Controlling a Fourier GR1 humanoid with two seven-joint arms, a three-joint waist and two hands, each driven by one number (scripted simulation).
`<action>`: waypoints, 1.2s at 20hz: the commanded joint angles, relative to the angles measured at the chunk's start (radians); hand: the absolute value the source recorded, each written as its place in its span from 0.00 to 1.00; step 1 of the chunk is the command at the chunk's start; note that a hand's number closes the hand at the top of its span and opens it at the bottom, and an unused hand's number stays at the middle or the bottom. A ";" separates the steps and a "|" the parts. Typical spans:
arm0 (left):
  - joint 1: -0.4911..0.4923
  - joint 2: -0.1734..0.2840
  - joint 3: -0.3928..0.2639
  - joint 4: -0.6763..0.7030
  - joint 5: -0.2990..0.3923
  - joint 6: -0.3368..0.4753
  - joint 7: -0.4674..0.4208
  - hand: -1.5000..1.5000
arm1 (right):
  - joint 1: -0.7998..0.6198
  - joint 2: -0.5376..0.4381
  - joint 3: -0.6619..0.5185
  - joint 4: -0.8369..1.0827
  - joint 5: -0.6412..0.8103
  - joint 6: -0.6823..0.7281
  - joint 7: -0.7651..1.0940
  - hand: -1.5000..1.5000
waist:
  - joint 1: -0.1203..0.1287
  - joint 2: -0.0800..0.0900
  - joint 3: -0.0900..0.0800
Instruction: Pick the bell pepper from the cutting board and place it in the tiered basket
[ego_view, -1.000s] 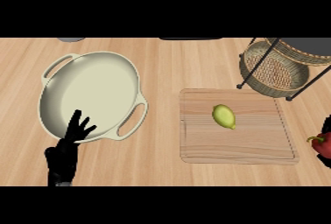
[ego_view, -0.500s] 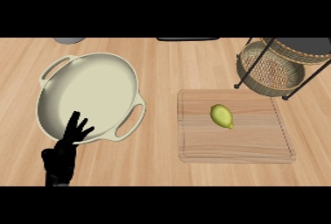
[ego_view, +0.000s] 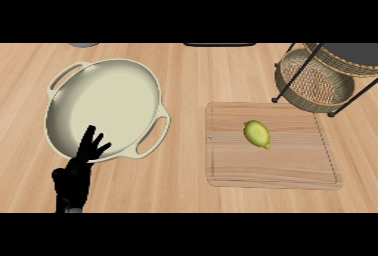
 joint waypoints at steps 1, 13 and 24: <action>-0.026 -0.026 -0.019 0.108 -0.015 -0.023 0.021 0.50 | -0.067 -0.025 0.009 0.033 -0.010 0.004 0.036 1.00 | 0.004 0.012 -0.007; -0.029 -0.032 -0.027 0.103 -0.028 -0.051 0.035 0.50 | -0.446 0.029 0.300 0.248 0.100 -0.107 0.161 1.00 | 0.036 0.019 -0.007; -0.020 -0.042 -0.025 0.056 -0.048 -0.038 0.075 0.50 | -0.617 0.172 0.482 0.472 0.280 -0.175 0.039 1.00 | 0.027 0.017 -0.006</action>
